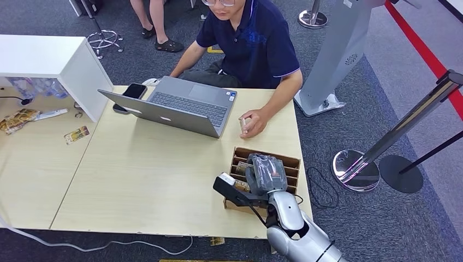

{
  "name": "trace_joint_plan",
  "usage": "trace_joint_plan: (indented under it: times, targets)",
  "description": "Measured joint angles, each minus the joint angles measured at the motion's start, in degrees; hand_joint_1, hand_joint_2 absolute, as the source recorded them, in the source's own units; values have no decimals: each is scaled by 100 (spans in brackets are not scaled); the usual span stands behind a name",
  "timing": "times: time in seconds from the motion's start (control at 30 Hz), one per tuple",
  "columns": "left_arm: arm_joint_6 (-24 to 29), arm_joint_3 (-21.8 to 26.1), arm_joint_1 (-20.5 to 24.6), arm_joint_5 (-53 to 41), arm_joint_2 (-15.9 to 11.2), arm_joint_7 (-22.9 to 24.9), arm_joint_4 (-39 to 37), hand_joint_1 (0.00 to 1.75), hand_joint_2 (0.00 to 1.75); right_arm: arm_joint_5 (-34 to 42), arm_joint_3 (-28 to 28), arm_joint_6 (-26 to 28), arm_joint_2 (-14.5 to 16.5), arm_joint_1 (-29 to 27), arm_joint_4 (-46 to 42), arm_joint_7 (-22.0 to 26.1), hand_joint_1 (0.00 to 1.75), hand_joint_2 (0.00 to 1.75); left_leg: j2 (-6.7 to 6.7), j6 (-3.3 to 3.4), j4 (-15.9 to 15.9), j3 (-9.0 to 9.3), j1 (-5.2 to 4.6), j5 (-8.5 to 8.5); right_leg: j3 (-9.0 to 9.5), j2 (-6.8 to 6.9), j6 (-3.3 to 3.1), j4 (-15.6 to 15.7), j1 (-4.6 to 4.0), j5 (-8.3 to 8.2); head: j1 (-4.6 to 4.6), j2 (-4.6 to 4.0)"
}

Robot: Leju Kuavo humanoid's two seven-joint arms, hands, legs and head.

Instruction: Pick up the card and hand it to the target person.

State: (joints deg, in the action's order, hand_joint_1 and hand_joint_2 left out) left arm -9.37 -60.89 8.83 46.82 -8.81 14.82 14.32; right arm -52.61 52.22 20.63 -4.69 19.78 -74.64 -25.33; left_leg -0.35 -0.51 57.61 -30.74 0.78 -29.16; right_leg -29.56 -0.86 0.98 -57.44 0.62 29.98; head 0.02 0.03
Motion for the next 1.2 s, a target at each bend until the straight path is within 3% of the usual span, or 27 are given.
trace_joint_plan:
  times: [0.4,1.2]
  targets:
    - [-3,0,-3,-14,-3,-1,0,0,0,142,-4,61,-20,-121,-166,43,174,175,0,0,0,-2,0,0,0,0,0,0,0,0,-1,1]
    - [2,0,-38,-67,-7,-37,0,0,0,-607,-152,96,-361,-150,-1549,-144,175,175,0,0,0,-11,-1,0,-10,1,0,-1,0,0,-1,-1]
